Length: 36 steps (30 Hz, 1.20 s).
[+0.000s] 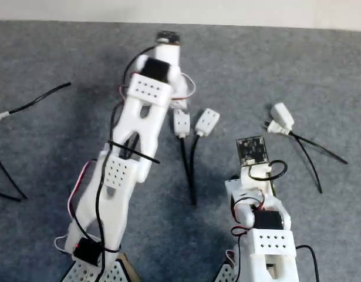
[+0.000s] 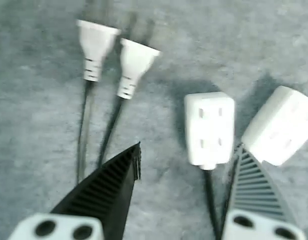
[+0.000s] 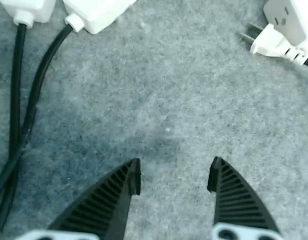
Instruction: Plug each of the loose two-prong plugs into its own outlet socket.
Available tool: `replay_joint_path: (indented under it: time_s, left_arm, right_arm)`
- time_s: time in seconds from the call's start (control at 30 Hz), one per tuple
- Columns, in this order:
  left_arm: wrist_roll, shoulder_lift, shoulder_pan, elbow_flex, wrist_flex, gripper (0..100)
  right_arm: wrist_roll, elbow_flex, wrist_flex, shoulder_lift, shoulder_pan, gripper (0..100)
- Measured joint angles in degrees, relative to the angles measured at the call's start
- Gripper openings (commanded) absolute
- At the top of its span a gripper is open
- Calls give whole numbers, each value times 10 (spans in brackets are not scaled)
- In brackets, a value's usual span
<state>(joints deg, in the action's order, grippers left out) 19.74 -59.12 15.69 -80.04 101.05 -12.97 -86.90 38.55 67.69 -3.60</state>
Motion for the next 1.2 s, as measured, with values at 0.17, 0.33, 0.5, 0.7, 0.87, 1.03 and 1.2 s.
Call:
replay_joint_path:
  time_s: [0.17,0.33,0.5,0.7,0.87,1.03,1.2]
  left_arm:
    - [-26,-4,14,11,-33,288]
    - [-51,-47,25,16,-39,288]
    - [-53,-84,23,16,-42,287]
    - [-53,-97,24,16,-63,40]
    - [-53,-97,25,16,-67,4]
    - [1,-85,20,3,-12,3]
    - [68,25,-14,48,4,3]
  right_arm:
    - [0,0,0,0,0,217]
    - [0,0,0,0,0,217]
    - [0,0,0,0,0,217]
    - [0,0,0,0,-1,217]
    - [0,-4,0,0,-16,217]
    - [0,-4,0,0,-18,217]
    - [0,-4,0,0,-18,217]
